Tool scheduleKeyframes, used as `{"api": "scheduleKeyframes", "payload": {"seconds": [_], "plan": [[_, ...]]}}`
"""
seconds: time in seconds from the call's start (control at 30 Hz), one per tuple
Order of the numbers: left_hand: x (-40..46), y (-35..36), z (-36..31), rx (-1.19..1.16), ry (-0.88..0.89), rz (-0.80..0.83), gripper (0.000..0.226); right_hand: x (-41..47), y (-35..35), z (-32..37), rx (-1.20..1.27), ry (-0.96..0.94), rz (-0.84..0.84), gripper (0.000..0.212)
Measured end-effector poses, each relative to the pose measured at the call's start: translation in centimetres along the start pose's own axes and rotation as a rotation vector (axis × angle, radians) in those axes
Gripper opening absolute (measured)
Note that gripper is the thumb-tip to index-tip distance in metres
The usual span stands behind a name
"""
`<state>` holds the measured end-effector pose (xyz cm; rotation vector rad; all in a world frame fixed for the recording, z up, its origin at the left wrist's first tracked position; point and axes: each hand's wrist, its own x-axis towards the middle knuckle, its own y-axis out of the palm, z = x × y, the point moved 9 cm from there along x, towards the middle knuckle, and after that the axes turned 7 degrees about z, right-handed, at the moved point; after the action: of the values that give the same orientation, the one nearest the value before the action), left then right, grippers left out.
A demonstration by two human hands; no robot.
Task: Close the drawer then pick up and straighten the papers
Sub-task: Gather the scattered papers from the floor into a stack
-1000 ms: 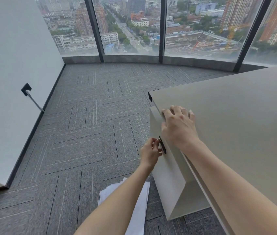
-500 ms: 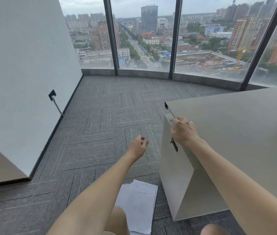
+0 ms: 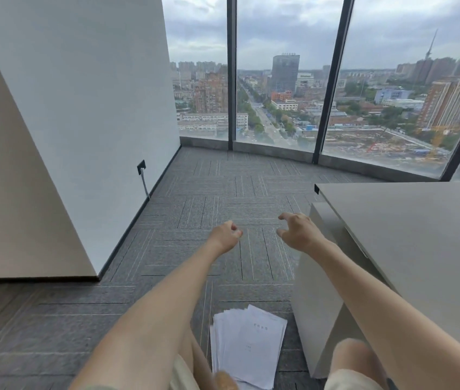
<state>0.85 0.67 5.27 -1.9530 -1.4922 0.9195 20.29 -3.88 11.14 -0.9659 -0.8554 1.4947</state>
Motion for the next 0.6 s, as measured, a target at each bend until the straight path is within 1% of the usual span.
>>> {"api": "scheduleKeyframes", "payload": {"seconds": [0.17,0.3,0.43,0.6], "plan": [[-1.4,-0.2,1.9,0.006,-0.016,0.002,0.045,-0.6,1.1,1.4,-0.004,-0.013,0.021,0.054],[-0.6,0.3,3.8,-0.008,-0.046,0.015,0.048,0.7,3.3,1.4,0.009,-0.005,0.058,0.052],[2.4,2.9,7.7,-0.032,-0.123,0.047,0.045,4.3,8.1,-0.4,-0.004,0.025,0.175,0.053],[6.9,8.6,14.6,-0.051,-0.257,0.108,0.045,10.8,16.5,-4.2,0.051,0.106,0.364,0.051]]}}
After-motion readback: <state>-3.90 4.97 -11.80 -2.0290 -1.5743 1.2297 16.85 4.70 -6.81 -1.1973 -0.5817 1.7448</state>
